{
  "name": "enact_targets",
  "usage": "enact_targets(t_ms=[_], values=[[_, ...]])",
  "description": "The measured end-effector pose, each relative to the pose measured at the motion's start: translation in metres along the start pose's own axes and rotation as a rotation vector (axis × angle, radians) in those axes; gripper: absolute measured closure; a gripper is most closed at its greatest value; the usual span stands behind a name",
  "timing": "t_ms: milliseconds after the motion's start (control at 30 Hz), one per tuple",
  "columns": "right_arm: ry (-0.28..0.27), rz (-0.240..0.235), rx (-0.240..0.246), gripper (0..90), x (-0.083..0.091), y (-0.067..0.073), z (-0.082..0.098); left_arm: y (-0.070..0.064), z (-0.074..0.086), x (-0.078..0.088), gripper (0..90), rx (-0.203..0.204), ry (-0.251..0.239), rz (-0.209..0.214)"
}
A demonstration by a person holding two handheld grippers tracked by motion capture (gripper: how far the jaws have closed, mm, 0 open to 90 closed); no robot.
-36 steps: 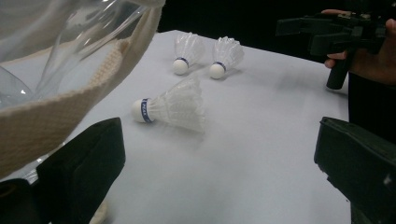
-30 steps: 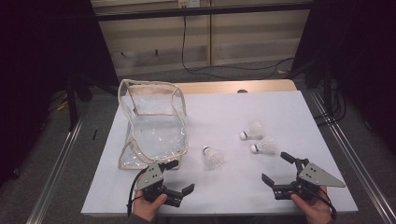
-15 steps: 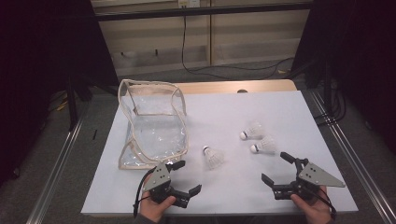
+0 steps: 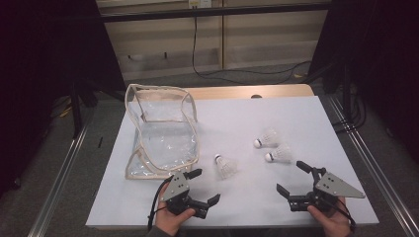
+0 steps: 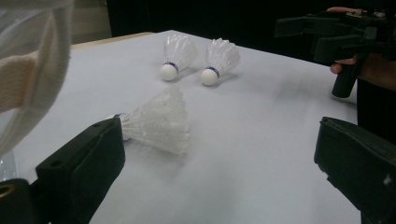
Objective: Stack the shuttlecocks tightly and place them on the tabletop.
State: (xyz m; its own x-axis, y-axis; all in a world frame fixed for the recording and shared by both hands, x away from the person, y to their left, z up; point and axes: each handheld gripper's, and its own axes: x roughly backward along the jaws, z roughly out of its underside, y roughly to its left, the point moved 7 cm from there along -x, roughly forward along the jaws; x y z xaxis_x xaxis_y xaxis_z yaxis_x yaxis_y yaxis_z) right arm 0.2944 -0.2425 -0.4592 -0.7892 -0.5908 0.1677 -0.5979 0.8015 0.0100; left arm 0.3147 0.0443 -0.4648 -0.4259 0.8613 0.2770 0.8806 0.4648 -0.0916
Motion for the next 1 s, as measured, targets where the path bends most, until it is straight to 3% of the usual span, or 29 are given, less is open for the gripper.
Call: enact_targets(t_ms=[600,900,1000], values=[[-0.001,-0.001,0.001,0.2,0.001,0.000,0.000,-0.010,-0.003,-0.033,2.0,-0.015,0.066,-0.102],[-0.001,0.001,-0.002,0.2,0.001,-0.001,0.000,-0.014,-0.006,-0.050,2.1,0.014,0.094,-0.108],[-0.002,0.003,-0.005,0.2,0.001,-0.001,0.000,-0.015,-0.006,-0.056,2.7,0.001,0.111,-0.114]])
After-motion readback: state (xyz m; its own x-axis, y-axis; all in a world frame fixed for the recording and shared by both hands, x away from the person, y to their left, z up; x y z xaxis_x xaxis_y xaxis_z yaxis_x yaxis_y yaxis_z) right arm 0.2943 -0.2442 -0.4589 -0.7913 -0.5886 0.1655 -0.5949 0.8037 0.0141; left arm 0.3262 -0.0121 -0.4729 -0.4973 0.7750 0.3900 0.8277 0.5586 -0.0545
